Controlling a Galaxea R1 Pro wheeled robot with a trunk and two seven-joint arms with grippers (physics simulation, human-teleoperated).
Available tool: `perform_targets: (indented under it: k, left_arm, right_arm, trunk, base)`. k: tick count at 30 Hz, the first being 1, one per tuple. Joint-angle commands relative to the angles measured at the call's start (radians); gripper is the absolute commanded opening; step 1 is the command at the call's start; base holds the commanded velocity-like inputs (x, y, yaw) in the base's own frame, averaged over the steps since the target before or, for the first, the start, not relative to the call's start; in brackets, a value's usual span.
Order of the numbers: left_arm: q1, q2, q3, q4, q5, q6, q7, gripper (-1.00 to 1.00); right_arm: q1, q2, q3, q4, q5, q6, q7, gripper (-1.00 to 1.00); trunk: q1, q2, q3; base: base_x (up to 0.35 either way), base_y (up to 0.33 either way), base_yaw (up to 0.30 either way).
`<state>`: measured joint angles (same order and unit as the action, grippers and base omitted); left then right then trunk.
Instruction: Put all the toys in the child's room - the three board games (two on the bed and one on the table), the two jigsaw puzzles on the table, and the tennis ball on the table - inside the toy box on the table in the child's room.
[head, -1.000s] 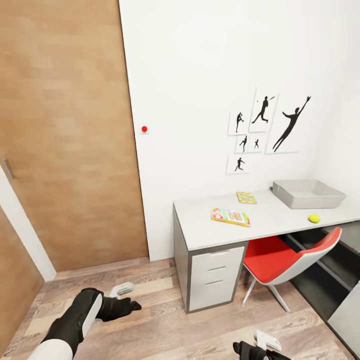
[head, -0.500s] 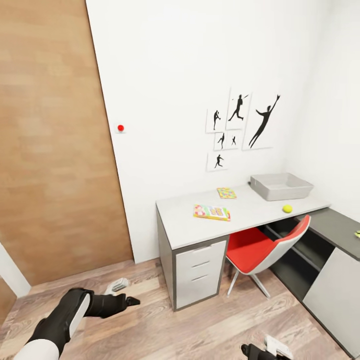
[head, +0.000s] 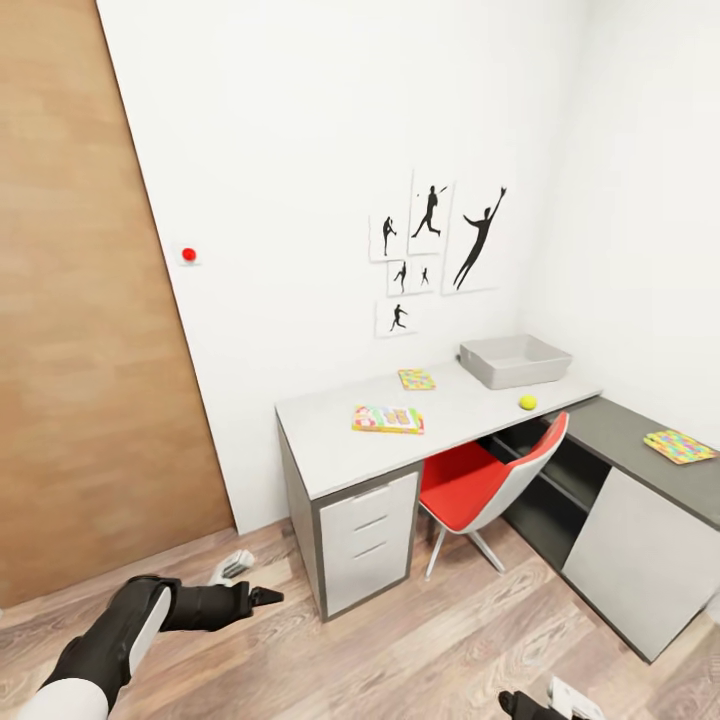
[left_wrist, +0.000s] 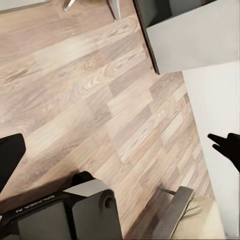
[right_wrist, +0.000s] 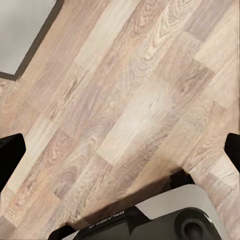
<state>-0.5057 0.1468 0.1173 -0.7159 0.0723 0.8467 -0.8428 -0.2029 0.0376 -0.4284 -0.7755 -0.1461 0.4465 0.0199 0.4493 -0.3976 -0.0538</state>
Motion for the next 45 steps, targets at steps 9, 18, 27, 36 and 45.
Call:
perform_targets:
  k: [9,18,27,36,45]
  left_arm:
    - [-0.001,0.002,0.001,-0.001,0.007,0.012,-0.016,1.00]
    - [-0.001,0.001,0.001,-0.001,0.007,0.015,-0.018,1.00]
    - [-0.001,0.002,0.001,-0.001,0.007,0.015,-0.018,1.00]
    - [-0.001,0.003,0.002,-0.001,0.007,0.017,-0.018,1.00]
    - [-0.001,0.004,0.002,-0.001,0.006,0.017,-0.018,1.00]
  right_arm:
    - [-0.001,0.001,-0.021,-0.001,-0.004,0.004,0.003,1.00]
    - [-0.001,0.000,-0.032,0.004,-0.004,0.003,0.004,1.00]
    - [-0.001,-0.001,-0.036,0.005,-0.004,0.002,0.004,1.00]
    - [-0.001,-0.001,-0.036,0.005,-0.004,0.003,0.004,1.00]
    - [-0.001,-0.001,-0.037,0.005,-0.004,0.003,0.005,1.00]
  trunk:
    - [0.001,-0.002,-0.008]
    - [0.001,-0.002,-0.014]
    - [0.001,-0.002,-0.020]
    - [0.001,-0.002,-0.025]
    - [0.001,-0.002,-0.031]
  base:
    - [0.000,0.000,-0.256]
    - [0.000,0.000,-0.256]
    - [0.000,0.000,-0.256]
    - [0.000,0.000,-0.256]
    - [0.000,0.000,-0.255]
